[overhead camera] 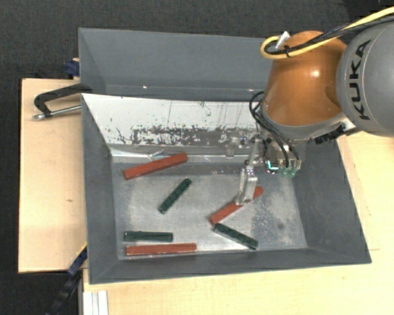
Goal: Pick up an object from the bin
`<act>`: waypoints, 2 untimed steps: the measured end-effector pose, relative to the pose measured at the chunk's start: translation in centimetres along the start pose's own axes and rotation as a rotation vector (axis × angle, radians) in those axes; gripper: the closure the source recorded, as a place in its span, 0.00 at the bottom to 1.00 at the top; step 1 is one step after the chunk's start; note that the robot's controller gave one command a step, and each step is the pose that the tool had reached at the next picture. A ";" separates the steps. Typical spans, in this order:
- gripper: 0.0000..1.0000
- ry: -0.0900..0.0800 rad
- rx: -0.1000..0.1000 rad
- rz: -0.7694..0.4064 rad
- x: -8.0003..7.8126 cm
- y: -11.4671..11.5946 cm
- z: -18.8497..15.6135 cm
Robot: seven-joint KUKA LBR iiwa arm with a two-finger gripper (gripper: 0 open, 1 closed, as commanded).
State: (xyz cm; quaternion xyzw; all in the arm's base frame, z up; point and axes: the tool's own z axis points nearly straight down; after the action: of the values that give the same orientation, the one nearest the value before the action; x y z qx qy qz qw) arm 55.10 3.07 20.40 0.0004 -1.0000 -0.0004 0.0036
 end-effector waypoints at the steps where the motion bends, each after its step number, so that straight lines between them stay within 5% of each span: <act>1: 0.00 -0.008 -0.001 0.001 -0.2 0.0 -0.4; 2: 0.00 -0.013 0.000 -0.090 0.0 -1.1 2.1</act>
Offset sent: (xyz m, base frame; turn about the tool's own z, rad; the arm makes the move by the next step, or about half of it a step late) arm -0.0136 -0.0549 -0.1154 -0.3771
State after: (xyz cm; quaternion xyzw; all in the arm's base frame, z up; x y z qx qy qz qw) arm 55.04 1.98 18.28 0.0454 -0.9990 -0.0007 -0.0029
